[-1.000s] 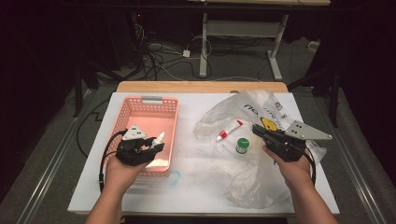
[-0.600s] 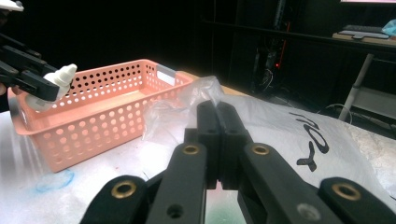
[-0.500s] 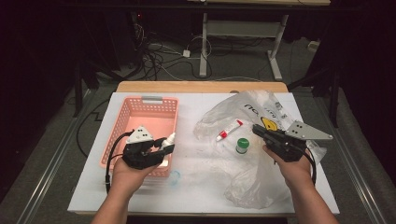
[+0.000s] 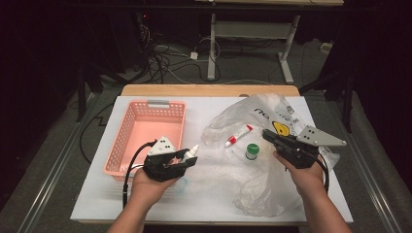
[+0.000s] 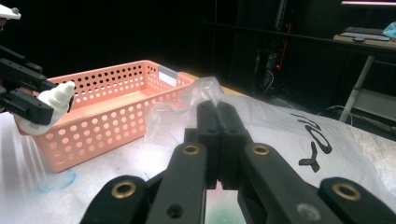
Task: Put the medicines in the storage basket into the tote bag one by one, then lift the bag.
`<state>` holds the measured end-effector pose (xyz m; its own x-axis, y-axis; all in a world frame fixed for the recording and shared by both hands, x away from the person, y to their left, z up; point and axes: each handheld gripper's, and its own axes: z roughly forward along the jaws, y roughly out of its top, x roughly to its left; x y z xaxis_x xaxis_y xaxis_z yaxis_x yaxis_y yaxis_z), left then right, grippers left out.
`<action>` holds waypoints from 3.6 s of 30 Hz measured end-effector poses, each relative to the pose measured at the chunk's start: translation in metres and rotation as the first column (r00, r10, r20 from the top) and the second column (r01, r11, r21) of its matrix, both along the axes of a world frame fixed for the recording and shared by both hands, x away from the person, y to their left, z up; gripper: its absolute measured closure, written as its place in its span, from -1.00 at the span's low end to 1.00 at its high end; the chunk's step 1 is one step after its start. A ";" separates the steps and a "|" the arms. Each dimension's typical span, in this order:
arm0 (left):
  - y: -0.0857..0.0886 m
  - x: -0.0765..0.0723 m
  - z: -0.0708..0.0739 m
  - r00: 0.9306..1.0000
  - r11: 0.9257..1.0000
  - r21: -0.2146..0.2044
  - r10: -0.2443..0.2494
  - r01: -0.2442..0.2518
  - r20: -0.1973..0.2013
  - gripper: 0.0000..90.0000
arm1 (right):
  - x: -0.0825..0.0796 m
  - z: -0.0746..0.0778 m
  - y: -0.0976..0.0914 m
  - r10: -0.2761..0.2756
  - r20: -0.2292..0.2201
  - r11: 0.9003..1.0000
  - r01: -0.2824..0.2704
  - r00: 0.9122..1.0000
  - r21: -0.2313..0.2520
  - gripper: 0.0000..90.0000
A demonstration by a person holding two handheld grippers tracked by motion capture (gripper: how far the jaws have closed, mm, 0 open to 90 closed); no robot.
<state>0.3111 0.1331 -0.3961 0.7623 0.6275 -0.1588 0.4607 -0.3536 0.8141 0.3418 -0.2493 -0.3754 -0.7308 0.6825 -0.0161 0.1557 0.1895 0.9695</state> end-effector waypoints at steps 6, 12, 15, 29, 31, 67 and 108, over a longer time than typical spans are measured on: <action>-0.012 -0.001 -0.003 1.000 1.000 0.009 -0.013 0.013 0.006 0.29 | 0.000 0.000 0.000 0.003 0.000 1.000 -0.003 1.000 -0.004 1.00; -0.018 -0.001 -0.005 1.000 1.000 0.011 -0.018 0.018 0.018 0.29 | 0.000 0.001 0.000 -0.004 0.000 1.000 0.004 1.000 0.003 1.00; -0.019 0.000 -0.005 1.000 1.000 0.000 -0.021 0.021 0.022 0.29 | 0.001 0.001 0.000 -0.010 0.000 1.000 0.010 1.000 0.001 1.00; -0.050 0.006 -0.006 0.997 0.998 0.028 -0.058 0.057 0.041 0.29 | 0.001 0.000 0.000 -0.005 -0.005 1.000 0.005 1.000 -0.003 1.00; -0.057 0.009 -0.007 0.997 0.997 0.031 -0.066 0.065 0.040 0.29 | 0.001 0.000 -0.001 -0.006 -0.005 1.000 0.006 1.000 0.001 1.00; -0.227 0.066 -0.079 0.982 0.979 0.078 -0.184 0.187 -0.046 0.27 | 0.000 0.003 -0.009 -0.018 0.007 1.000 0.018 1.000 0.012 1.00; -0.145 0.035 -0.091 0.999 0.975 0.222 -0.003 0.013 -0.046 0.97 | -0.001 0.000 -0.008 -0.039 -0.014 0.999 0.039 0.999 0.008 1.00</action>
